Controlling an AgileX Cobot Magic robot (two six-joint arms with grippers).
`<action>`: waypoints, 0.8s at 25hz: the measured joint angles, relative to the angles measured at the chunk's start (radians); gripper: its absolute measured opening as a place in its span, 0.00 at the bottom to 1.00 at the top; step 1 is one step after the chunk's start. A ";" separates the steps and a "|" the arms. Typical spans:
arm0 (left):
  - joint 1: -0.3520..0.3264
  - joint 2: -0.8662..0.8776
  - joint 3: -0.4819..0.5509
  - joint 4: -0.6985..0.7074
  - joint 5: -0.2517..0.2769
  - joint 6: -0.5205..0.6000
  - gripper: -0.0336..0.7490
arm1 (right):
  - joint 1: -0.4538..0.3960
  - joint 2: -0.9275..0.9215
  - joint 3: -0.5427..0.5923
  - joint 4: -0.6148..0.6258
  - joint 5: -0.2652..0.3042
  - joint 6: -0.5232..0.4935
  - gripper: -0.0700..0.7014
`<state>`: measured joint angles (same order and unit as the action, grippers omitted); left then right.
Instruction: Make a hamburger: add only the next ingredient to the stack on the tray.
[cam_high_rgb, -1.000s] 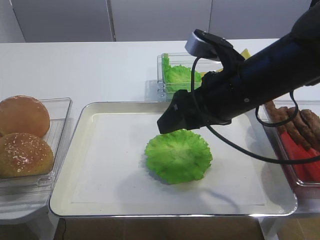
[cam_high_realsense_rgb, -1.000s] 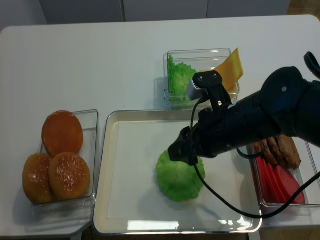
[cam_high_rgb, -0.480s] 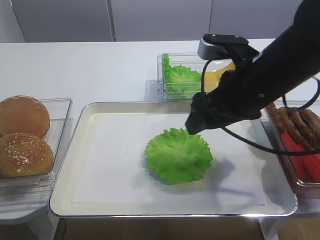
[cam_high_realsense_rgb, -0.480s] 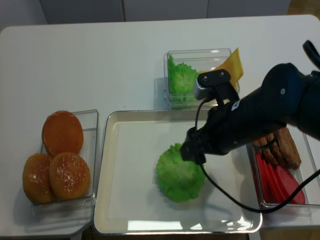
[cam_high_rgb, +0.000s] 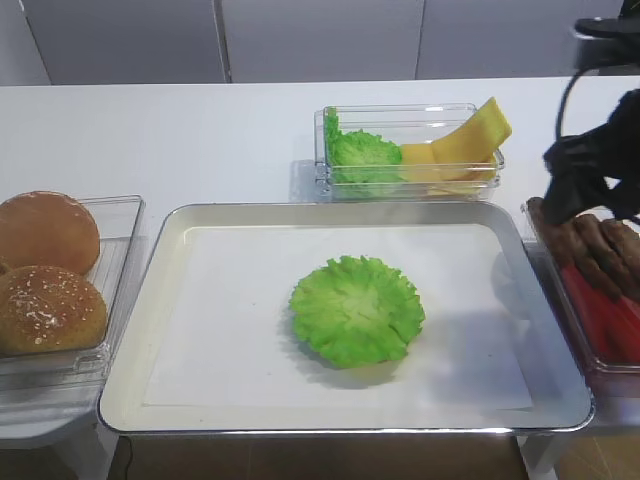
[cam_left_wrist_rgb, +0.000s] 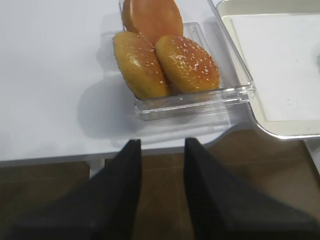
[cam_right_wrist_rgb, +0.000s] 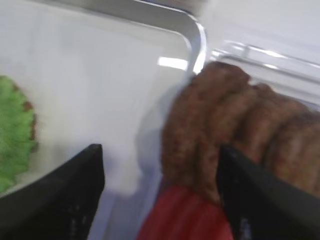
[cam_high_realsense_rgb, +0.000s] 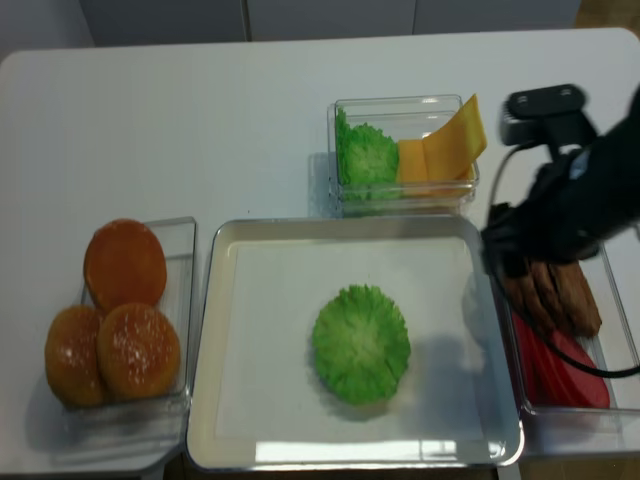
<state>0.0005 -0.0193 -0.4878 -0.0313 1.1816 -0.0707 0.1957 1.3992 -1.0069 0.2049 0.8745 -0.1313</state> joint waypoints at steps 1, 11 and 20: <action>0.000 0.000 0.000 0.000 0.000 0.000 0.32 | -0.034 -0.012 0.002 -0.002 0.015 0.004 0.76; 0.000 0.000 0.000 0.000 0.000 0.000 0.32 | -0.118 -0.341 0.160 -0.057 0.106 0.062 0.74; 0.000 0.000 0.000 0.000 0.000 0.000 0.32 | -0.118 -0.721 0.363 -0.069 0.181 0.143 0.74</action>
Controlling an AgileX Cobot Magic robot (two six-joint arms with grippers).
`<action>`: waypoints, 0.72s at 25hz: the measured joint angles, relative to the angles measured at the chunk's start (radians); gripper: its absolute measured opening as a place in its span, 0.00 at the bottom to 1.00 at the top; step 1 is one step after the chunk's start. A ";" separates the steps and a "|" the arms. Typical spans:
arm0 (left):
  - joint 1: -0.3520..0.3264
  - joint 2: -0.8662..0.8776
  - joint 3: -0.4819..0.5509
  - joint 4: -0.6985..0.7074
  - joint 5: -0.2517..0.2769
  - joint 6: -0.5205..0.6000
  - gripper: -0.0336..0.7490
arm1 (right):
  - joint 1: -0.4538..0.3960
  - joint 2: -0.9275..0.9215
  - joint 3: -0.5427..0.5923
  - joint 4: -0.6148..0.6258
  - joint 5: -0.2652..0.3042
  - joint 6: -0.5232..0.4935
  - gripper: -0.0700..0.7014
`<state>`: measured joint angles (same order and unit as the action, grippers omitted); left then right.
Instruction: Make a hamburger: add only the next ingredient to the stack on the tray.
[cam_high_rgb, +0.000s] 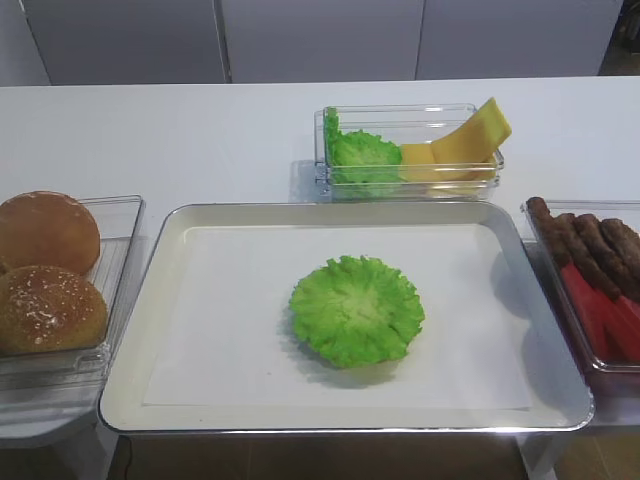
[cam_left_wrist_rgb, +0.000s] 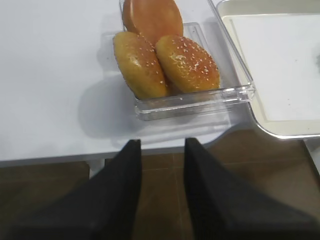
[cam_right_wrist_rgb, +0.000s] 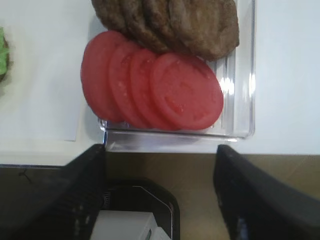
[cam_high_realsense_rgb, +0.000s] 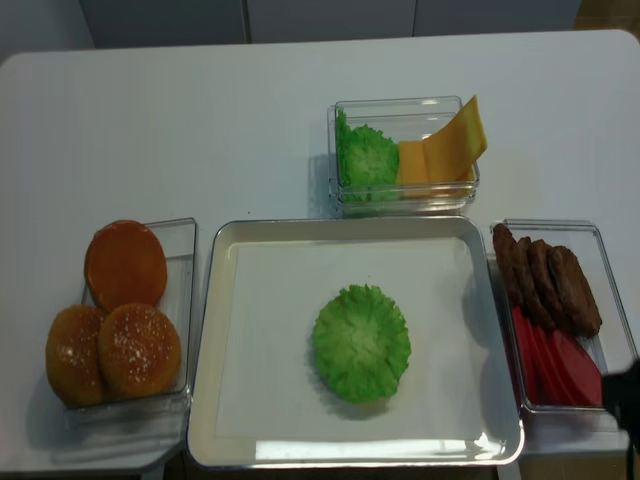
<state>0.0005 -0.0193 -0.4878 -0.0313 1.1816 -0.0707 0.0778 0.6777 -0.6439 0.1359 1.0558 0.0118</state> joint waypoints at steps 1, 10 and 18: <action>0.000 0.000 0.000 0.000 0.000 0.000 0.32 | 0.000 -0.047 0.011 0.000 0.015 0.002 0.74; 0.000 0.000 0.000 0.000 0.000 0.000 0.32 | 0.000 -0.417 0.033 -0.002 0.197 0.005 0.74; 0.000 0.000 0.000 0.000 0.000 0.000 0.32 | 0.000 -0.645 0.033 -0.008 0.219 0.003 0.74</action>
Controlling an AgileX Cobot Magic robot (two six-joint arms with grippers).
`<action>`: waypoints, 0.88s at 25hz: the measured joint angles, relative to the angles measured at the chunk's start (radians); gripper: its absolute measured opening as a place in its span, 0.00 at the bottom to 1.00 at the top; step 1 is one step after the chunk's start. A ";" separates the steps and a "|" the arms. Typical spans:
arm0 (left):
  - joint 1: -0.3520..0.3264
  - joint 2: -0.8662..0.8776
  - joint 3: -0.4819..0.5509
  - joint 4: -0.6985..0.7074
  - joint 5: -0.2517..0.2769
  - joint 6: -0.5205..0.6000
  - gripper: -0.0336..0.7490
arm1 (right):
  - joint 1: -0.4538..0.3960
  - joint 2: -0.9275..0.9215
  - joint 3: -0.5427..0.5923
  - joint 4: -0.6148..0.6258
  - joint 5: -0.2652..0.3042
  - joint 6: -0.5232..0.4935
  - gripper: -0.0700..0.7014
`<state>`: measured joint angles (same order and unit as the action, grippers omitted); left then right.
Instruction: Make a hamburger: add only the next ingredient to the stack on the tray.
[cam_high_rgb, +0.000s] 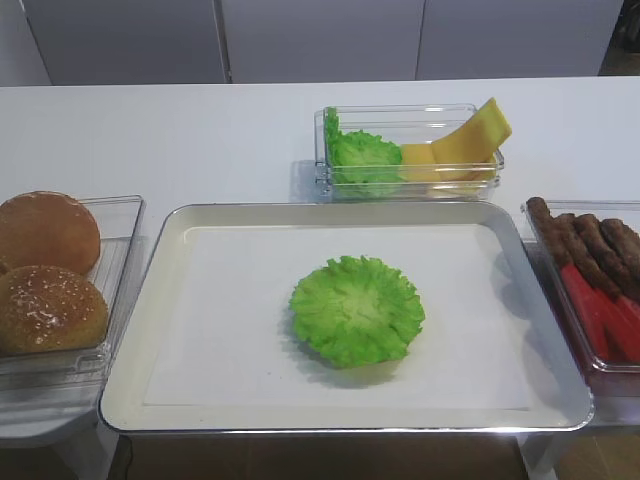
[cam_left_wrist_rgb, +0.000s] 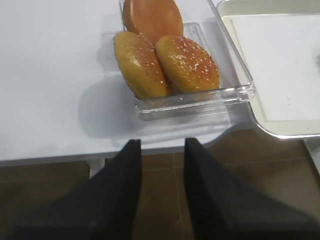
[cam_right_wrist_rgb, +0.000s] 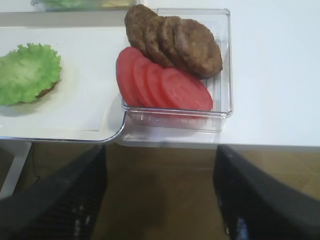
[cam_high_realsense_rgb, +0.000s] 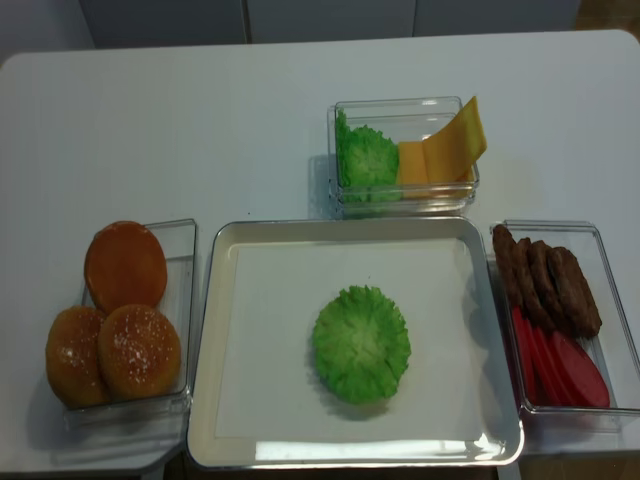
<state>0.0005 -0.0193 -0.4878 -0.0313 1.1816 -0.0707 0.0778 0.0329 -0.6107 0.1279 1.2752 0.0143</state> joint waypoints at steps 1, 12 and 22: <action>0.000 0.000 0.000 0.000 0.000 0.000 0.32 | 0.000 -0.022 0.000 -0.005 0.001 -0.002 0.74; 0.000 0.000 0.000 0.000 0.000 0.000 0.32 | 0.000 -0.055 0.085 -0.027 -0.002 -0.004 0.74; 0.000 0.000 0.000 0.000 0.000 0.000 0.32 | 0.000 -0.055 0.123 -0.058 -0.114 -0.004 0.74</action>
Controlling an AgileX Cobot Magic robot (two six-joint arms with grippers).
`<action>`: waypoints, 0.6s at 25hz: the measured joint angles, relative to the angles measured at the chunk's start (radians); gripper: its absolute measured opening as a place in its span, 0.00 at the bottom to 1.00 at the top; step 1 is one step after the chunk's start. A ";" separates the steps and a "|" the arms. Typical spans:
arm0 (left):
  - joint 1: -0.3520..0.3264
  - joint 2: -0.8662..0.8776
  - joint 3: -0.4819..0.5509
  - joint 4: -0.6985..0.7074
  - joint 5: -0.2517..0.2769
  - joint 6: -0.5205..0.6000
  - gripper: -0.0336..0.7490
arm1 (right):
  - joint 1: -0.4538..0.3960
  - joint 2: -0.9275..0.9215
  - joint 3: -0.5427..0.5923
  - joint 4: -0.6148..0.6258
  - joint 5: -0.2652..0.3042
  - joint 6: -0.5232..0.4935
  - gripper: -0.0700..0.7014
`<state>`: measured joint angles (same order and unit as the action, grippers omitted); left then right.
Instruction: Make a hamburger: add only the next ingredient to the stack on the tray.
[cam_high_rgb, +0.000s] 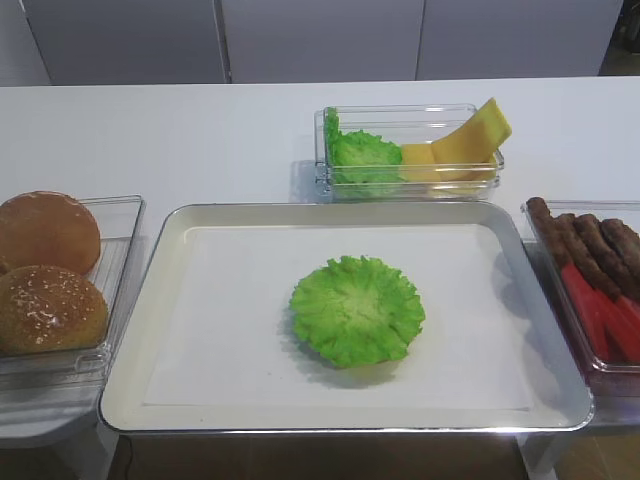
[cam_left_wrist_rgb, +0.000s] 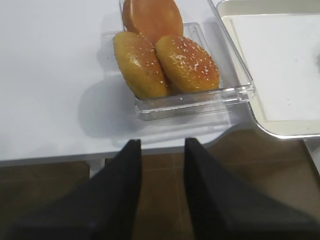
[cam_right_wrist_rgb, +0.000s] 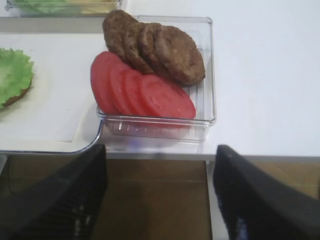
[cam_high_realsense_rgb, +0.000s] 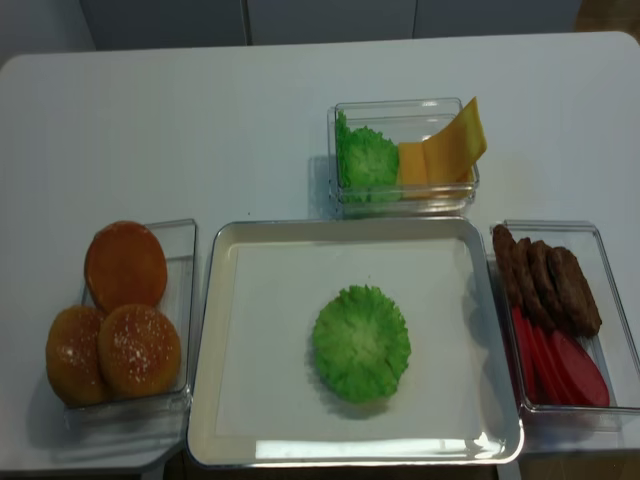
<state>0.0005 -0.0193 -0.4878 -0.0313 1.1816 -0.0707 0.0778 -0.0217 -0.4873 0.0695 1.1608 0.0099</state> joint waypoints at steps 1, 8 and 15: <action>0.000 0.000 0.000 0.000 0.000 0.000 0.32 | 0.000 0.000 0.004 -0.002 -0.007 0.000 0.74; 0.000 0.000 0.000 0.000 0.000 0.000 0.32 | 0.000 0.000 0.010 -0.007 -0.016 0.000 0.74; 0.000 0.000 0.000 0.000 0.000 0.000 0.32 | 0.000 0.000 0.010 -0.007 -0.020 0.000 0.74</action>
<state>0.0005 -0.0193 -0.4878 -0.0313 1.1816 -0.0707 0.0778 -0.0217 -0.4769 0.0623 1.1410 0.0099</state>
